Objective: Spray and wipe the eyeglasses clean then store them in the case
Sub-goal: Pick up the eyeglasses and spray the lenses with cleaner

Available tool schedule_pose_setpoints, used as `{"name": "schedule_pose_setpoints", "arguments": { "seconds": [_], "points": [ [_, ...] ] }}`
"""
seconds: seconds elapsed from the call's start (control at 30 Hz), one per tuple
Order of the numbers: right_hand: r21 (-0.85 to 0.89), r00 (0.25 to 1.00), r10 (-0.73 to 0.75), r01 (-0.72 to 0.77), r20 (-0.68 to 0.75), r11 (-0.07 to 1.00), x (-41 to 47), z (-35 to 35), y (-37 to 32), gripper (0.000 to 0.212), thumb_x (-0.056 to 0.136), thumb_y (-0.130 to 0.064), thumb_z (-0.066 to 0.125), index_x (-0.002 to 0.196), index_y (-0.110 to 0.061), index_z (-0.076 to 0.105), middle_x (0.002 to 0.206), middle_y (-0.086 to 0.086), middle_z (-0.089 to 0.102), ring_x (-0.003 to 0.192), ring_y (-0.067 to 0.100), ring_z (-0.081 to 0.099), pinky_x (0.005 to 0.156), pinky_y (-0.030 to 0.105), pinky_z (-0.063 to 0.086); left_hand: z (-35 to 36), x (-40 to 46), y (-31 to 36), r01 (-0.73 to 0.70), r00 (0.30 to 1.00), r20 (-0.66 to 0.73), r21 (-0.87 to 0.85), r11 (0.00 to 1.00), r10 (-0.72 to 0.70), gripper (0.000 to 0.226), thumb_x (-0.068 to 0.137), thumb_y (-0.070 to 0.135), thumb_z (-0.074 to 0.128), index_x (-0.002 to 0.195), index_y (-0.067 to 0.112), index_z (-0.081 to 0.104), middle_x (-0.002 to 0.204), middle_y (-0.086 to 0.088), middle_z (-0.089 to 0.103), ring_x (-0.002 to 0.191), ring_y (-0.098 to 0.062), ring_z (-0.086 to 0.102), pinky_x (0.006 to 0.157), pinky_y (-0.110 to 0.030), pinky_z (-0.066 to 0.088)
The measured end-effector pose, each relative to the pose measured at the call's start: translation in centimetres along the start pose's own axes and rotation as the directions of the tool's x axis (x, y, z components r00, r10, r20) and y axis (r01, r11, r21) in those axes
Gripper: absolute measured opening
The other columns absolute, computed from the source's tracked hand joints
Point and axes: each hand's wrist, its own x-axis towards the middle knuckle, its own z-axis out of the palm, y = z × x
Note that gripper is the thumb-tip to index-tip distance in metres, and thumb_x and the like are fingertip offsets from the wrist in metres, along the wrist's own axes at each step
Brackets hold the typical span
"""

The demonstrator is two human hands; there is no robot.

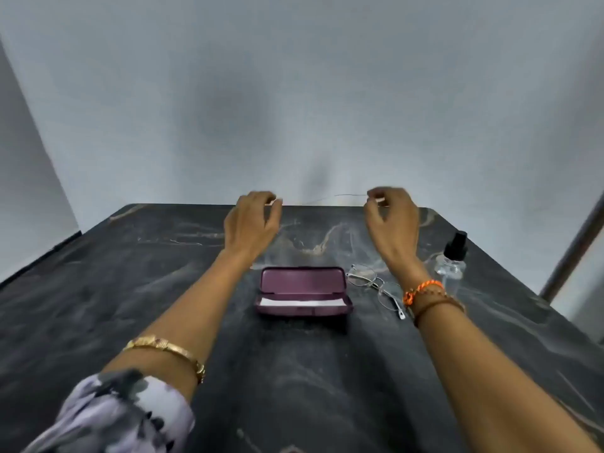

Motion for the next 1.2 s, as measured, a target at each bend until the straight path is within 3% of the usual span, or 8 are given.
{"name": "schedule_pose_setpoints", "arguments": {
  "seconds": [0.17,0.27,0.37,0.47,0.63,0.77,0.9,1.2],
  "points": [
    [-0.09,0.991,0.133,-0.133,0.0,0.987,-6.6,-1.0,3.3,0.019,0.086,-0.013,0.051,0.091,-0.007,0.068,0.099,0.011,0.069,0.097,0.027,0.057,0.081,0.027,0.037,1.5,-6.7,-1.5,0.226,0.966,-0.085,-0.175,0.958,-0.244,0.021,0.093,0.018,0.051,0.1,0.005,0.066,0.099,-0.012,0.067,0.091,-0.028,0.06,0.081,-0.041,0.047],
    [-0.148,0.985,0.141,-0.154,-0.095,0.977,-9.2,-1.7,4.6,0.016,0.085,-0.011,0.053,0.092,-0.006,0.067,0.098,0.012,0.068,0.098,0.029,0.054,0.079,0.022,0.031,1.6,-8.7,-2.2,0.269,0.934,-0.178,-0.227,0.936,-0.311,0.017,0.091,0.01,0.053,0.099,0.002,0.066,0.094,-0.014,0.067,0.088,-0.029,0.059,0.075,-0.034,0.041],
    [-0.224,0.982,0.11,-0.144,-0.156,0.964,-10.7,-2.3,5.0,0.015,0.084,-0.009,0.055,0.093,-0.004,0.065,0.099,0.014,0.066,0.096,0.03,0.052,0.083,0.03,0.036,1.1,-9.3,-2.4,0.195,0.945,-0.217,-0.229,0.954,-0.245,0.015,0.09,0.004,0.054,0.098,-0.001,0.066,0.089,-0.016,0.066,0.084,-0.03,0.058,0.077,-0.038,0.044],
    [-0.296,0.976,0.173,-0.205,-0.13,0.933,-10.9,-2.3,5.2,0.021,0.088,-0.014,0.05,0.099,-0.003,0.064,0.106,0.017,0.061,0.101,0.032,0.05,0.08,0.038,0.042,0.8,-9.6,-2.3,0.14,0.958,-0.218,-0.21,0.968,-0.186,0.015,0.089,0.002,0.055,0.097,-0.002,0.066,0.089,-0.016,0.066,0.082,-0.029,0.057,0.083,-0.046,0.045],
    [-0.301,0.931,0.336,-0.364,-0.141,0.882,-10.9,-2.2,5.4,0.026,0.091,-0.014,0.042,0.098,0.002,0.062,0.111,0.022,0.055,0.102,0.037,0.051,0.079,0.038,0.042,0.8,-9.8,-2.6,0.12,0.961,-0.216,-0.224,0.967,-0.17,0.015,0.089,0.002,0.054,0.097,-0.001,0.066,0.089,-0.017,0.066,0.081,-0.03,0.056,0.073,-0.039,0.044],
    [-0.273,0.885,0.451,-0.466,-0.118,0.842,-10.7,-2.3,6.1,0.029,0.09,-0.012,0.041,0.088,0.008,0.062,0.107,0.027,0.059,0.095,0.044,0.056,0.078,0.04,0.044,0.9,-10.0,-2.7,0.048,0.98,-0.181,-0.18,0.982,-0.081,0.013,0.089,0.003,0.054,0.093,-0.001,0.066,0.085,-0.016,0.066,0.078,-0.028,0.056,0.066,-0.03,0.038],
    [-0.201,0.849,0.516,-0.529,-0.114,0.825,-10.6,-2.5,6.4,0.027,0.086,-0.011,0.045,0.078,0.006,0.064,0.083,0.024,0.065,0.079,0.036,0.056,0.066,0.029,0.035,0.9,-9.9,-2.6,0.025,0.986,-0.16,-0.174,0.984,-0.053,0.013,0.088,0.004,0.055,0.092,-0.001,0.066,0.083,-0.016,0.065,0.076,-0.026,0.054,0.064,-0.029,0.036],
    [-0.252,0.86,0.51,-0.498,-0.024,0.83,-10.4,-2.5,6.6,0.033,0.094,-0.021,0.045,0.085,0.005,0.063,0.09,0.027,0.066,0.091,0.042,0.057,0.069,0.033,0.033,0.9,-9.9,-2.7,0.04,0.989,-0.132,-0.182,0.982,-0.065,0.014,0.09,0.005,0.054,0.093,-0.001,0.066,0.086,-0.016,0.066,0.079,-0.028,0.056,0.068,-0.028,0.039]
  ]
}}
